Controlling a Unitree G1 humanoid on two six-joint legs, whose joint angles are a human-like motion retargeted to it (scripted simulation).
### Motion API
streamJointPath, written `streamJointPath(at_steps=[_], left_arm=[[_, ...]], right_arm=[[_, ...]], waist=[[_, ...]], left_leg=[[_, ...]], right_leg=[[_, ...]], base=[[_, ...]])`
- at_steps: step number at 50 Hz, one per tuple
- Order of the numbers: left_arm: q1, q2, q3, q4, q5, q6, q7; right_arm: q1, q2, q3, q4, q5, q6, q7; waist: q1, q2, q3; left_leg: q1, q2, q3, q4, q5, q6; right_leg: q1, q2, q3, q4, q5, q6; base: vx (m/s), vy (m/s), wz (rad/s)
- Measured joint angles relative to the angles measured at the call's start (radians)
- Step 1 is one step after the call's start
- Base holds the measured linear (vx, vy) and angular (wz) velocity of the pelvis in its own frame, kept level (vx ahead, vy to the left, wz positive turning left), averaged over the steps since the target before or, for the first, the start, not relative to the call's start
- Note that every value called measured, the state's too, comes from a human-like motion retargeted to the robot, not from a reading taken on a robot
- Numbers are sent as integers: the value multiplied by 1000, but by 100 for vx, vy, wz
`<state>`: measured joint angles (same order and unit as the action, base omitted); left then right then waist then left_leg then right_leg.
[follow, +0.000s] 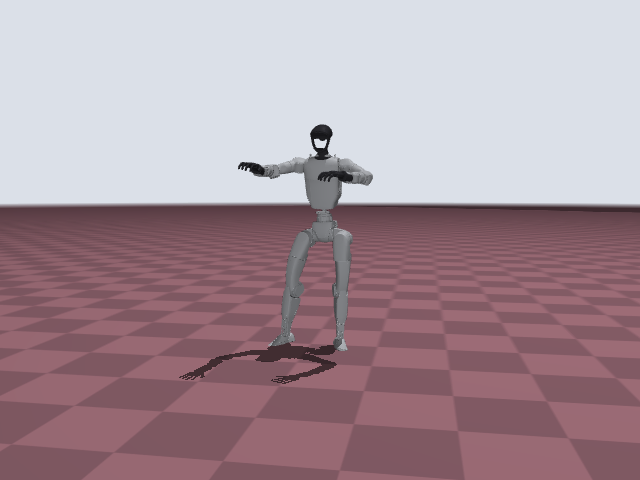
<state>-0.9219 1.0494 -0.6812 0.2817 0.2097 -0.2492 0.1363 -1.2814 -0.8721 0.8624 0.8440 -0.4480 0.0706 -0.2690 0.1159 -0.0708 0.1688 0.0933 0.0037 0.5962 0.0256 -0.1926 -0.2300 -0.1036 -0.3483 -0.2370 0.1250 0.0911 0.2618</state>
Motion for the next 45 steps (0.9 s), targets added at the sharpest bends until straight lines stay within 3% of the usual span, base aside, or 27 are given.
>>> streamJointPath(at_steps=[15, 18, 25, 45], left_arm=[[25, -4, 27, -6, -9, 0, 0], [28, 6, 32, -8, -1, -3, 10], [35, -18, 35, 7, 43, 16, 39], [9, -39, -22, 58, 110, -2, 42]], right_arm=[[13, 74, 29, -322, -89, -41, -43], [3, 118, 45, -350, -156, -43, -82], [24, 230, 4, -476, -87, -57, -79], [-29, 565, -34, -396, -168, -40, -110]], waist=[[2, -14, 0], [1, -18, 4], [10, -24, 6], [37, -53, 1]], left_leg=[[7, -2, 3, 5, -6, 4], [10, -4, 4, 4, -6, 6], [14, -6, 0, 5, -10, 6], [7, -23, -33, -2, -9, 13]], right_leg=[[1, -3, 10, 9, -2, 0], [1, -4, 12, 11, -2, 0], [4, -8, 13, 17, -5, 0], [15, -31, -10, 22, -6, 0]], base=[[0, 0, 0], [0, 0, 0], [0, 0, 0], [0, 0, 0]])
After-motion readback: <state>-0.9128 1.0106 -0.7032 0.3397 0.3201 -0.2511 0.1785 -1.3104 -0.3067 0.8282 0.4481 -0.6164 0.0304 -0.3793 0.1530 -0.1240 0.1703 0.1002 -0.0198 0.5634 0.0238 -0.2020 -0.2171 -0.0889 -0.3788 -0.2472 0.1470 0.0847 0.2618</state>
